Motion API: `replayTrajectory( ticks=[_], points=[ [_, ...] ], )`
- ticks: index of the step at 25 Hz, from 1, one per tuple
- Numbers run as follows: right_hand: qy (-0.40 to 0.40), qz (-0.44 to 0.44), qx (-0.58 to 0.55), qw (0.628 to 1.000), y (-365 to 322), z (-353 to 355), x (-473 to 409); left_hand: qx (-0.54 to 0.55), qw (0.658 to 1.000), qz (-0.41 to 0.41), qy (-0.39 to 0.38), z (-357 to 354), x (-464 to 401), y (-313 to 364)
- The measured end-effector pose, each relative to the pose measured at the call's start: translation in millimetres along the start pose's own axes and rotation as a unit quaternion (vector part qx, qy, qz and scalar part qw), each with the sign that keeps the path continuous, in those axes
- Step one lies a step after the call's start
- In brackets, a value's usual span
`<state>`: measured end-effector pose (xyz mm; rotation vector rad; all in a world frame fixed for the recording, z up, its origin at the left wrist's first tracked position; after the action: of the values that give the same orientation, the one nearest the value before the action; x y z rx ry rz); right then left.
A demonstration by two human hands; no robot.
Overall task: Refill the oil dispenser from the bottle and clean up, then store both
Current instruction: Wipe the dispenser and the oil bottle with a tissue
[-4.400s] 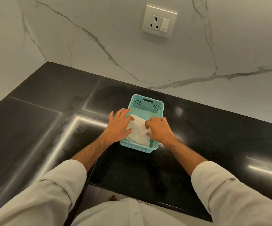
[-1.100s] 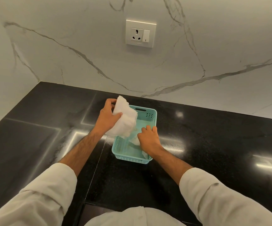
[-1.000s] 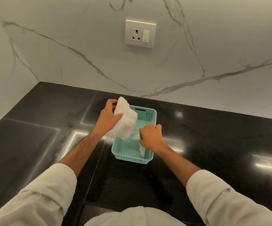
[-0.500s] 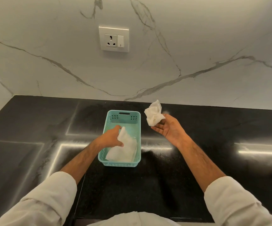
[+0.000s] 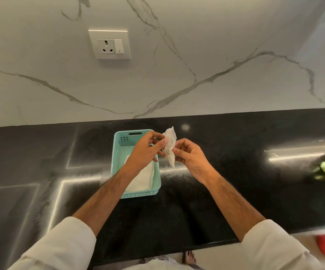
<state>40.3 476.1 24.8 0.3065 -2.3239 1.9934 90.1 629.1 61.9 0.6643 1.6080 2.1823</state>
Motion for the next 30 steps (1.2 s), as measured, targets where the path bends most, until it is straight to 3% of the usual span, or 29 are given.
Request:
replayTrajectory(
  ticks=[5,9,14,19,23,30],
  points=[
    [0.015,-0.005,-0.038,0.999,12,12,44,-0.072,0.997,0.021,-0.026,-44,-2,-14],
    [0.070,-0.022,-0.029,0.997,19,34,84,-0.144,0.987,0.015,-0.065,-93,6,-10],
    [0.111,-0.009,-0.009,0.994,18,78,133,-0.187,0.981,-0.009,-0.044,-138,16,4],
    [0.137,-0.019,-0.119,0.983,24,146,209,0.007,0.999,0.034,-0.011,-197,32,10],
    [0.165,-0.026,-0.171,0.971,33,209,278,0.204,0.976,0.044,-0.055,-285,48,23],
    [0.238,-0.005,-0.157,0.958,38,296,371,0.280,0.958,-0.005,-0.065,-405,55,63]
  ],
)
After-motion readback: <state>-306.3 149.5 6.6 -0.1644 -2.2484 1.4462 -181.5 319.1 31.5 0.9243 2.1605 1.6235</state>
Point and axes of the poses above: each hand's wrist, its own x-axis away from the middle knuckle, its own z-axis out of the back of the hand, y = z × x, the point moved 10 cm from there along -x, towards the middle knuckle, and after that the axes turned 12 degrees about -y, right-handed, at the moved point
